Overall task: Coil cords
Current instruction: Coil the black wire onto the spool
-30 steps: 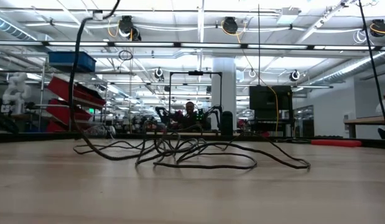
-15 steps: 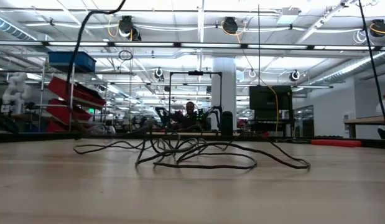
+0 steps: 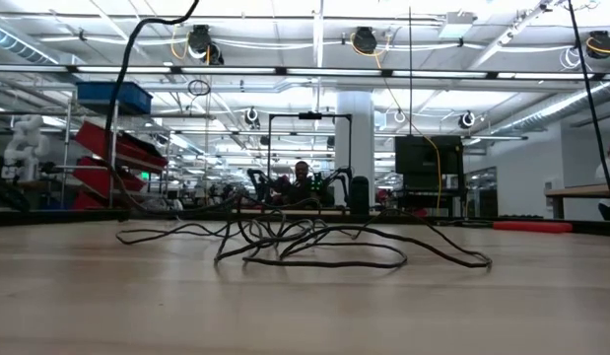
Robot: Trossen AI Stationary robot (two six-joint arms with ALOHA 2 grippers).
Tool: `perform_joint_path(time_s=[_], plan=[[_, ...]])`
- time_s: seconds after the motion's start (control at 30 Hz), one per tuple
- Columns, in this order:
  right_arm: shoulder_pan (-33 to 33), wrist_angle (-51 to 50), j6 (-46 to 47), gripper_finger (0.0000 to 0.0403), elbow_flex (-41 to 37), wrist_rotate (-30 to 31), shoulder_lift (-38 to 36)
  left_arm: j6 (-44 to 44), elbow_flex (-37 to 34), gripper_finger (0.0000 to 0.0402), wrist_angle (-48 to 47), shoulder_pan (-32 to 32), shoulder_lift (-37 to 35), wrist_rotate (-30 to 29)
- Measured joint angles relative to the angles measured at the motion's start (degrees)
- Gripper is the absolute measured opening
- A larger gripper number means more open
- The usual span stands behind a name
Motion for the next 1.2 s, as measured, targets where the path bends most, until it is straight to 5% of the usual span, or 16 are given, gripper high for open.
perform_joint_path(time_s=[0.27, 0.93, 1.2], plan=[[0.0, 0.0, 0.0, 0.0000, 0.0, 0.0, 0.0, 0.3, 0.0, 0.0217, 0.0, 0.6, 1.3, -0.1], [0.0, 0.0, -0.1, 0.0000, 0.0, -0.1, 0.0, 0.3, 0.0, 0.0010, -0.7, 0.7, 1.3, -2.8], [0.0, 2.4, 5.4, 0.0000, 0.0, -0.1, 0.0, -3.0, 0.0, 0.0003, -2.3, 1.1, 1.3, -8.4]])
